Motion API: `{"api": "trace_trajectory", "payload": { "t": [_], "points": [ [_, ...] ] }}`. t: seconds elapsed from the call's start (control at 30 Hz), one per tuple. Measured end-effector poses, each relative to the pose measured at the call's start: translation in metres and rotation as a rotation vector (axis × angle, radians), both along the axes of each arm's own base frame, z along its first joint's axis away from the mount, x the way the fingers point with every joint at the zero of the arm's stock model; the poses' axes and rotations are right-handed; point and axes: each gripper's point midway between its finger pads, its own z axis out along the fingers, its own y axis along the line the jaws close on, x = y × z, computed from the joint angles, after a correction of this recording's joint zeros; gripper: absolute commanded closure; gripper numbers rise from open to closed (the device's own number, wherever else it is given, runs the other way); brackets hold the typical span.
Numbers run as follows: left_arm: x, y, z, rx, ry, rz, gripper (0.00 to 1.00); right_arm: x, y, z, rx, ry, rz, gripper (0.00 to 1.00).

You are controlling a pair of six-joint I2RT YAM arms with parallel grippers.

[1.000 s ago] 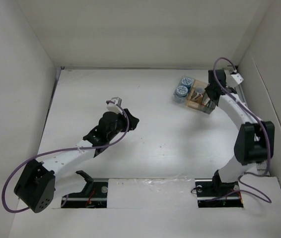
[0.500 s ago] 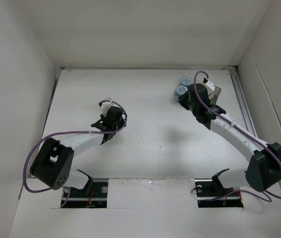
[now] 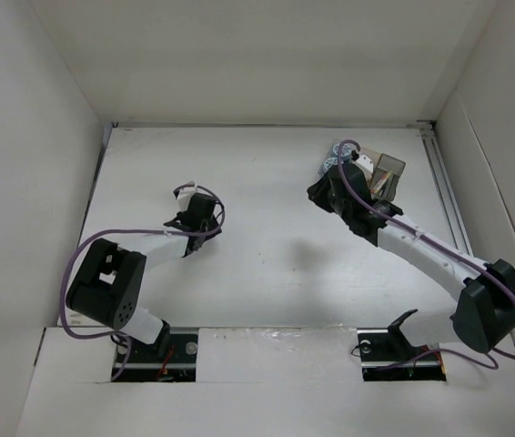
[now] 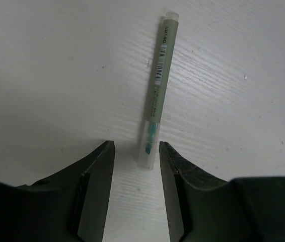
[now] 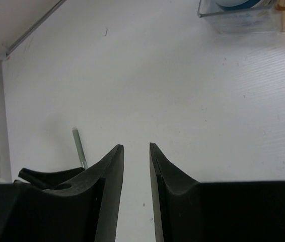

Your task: Sort the stationery into containers

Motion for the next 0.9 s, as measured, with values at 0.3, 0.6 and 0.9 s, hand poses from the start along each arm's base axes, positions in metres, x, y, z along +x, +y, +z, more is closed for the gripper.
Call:
{"api": "trace_trajectory", "payload": {
  "t": [0.3,0.6,0.9],
  "points": [
    [0.019,-0.011,-0.006,0.017,0.015,-0.026,0.88,-0.006,0.010,0.000,-0.003,-0.001,0.030,0.65],
    [0.015,-0.019,-0.004,0.008,0.013,-0.059,1.00,-0.009,0.036,-0.017,-0.021,0.031,0.089,0.52],
    [-0.004,-0.061,0.058,-0.199,-0.149,-0.271,1.00,-0.005,0.070,-0.036,0.020,0.095,0.201,0.41]
  ]
}}
